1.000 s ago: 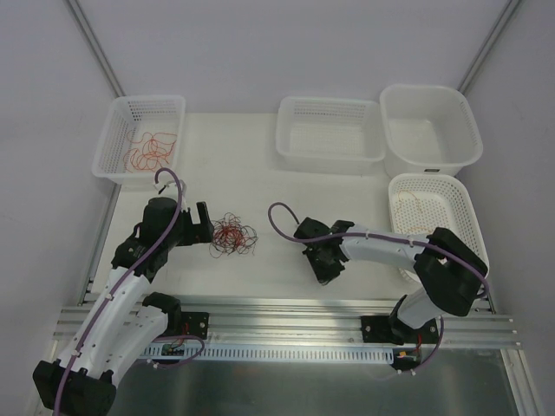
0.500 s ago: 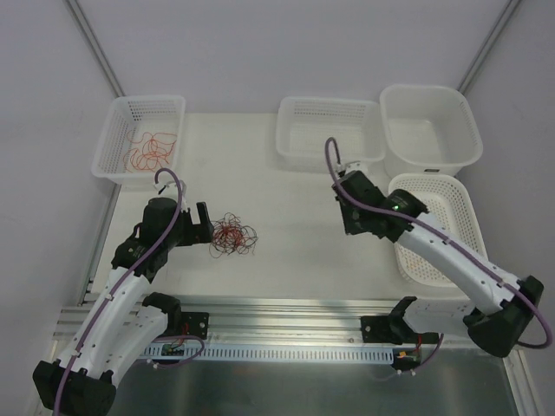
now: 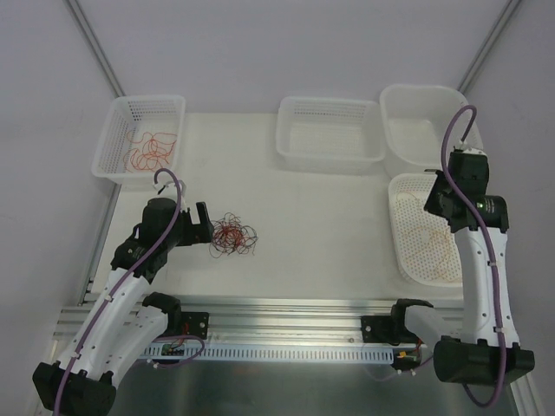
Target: Untangle the cables
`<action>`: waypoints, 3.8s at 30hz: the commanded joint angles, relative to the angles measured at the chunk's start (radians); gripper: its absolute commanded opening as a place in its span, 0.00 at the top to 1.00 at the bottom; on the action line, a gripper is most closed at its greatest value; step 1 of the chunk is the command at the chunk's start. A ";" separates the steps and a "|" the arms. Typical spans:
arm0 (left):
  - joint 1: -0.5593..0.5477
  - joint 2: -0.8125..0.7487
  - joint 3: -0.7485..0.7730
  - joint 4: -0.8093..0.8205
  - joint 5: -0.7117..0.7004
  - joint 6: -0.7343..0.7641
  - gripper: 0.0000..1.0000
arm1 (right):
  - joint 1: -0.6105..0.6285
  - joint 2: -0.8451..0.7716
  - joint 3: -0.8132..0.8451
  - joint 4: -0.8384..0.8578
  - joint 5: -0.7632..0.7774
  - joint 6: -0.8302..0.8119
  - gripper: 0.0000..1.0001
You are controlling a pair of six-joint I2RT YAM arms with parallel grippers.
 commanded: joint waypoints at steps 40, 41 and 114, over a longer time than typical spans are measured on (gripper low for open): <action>0.008 0.304 0.056 0.044 0.170 -0.165 0.04 | 0.504 0.168 -0.288 0.542 -0.579 0.093 0.15; 0.006 0.330 0.059 0.050 0.176 -0.177 0.05 | 0.532 0.181 -0.282 0.556 -0.567 0.093 0.15; -0.063 0.496 0.032 0.104 0.139 -0.399 1.00 | 0.568 0.249 -0.038 0.480 -0.608 0.018 0.99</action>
